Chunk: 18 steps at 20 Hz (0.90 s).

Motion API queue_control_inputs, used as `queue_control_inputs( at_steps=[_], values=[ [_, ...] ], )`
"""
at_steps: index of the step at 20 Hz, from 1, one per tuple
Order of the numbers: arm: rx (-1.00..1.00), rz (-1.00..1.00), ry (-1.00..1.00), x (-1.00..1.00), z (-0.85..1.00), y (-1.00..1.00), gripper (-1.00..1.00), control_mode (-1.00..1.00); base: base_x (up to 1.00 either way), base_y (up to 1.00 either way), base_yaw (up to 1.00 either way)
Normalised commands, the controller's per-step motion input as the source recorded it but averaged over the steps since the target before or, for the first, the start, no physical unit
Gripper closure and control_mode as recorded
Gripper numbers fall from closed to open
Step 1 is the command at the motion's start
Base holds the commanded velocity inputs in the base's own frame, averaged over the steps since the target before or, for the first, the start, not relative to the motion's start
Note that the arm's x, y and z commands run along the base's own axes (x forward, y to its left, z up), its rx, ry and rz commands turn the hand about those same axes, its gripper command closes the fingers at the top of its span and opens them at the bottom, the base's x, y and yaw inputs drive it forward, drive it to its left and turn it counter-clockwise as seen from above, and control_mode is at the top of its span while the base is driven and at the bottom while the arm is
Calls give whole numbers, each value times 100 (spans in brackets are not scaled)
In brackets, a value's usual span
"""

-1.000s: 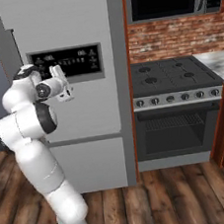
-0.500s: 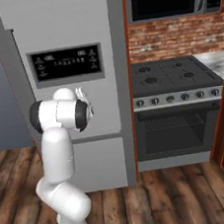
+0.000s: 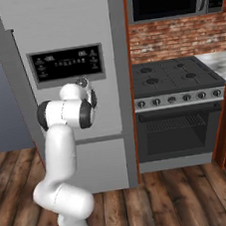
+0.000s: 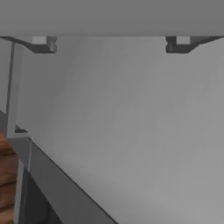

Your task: Place the tupperware on the top shelf of the fridge. Make space for the tupperware among the existing items by rearranging them on the shelves if needed. Close the fridge door when finished.

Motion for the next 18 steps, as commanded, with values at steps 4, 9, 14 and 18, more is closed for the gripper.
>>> queue_control_inputs(
  at_steps=[4,9,14,18],
  values=[
    [3,4,47,100,12,14,-100,-100,0,0,0],
    [12,11,34,100,-18,11,-100,-100,0,0,0],
    [14,13,24,100,-29,7,-100,-100,0,0,0],
    [13,9,21,90,-1,0,-100,-100,0,0,0]
  ],
)
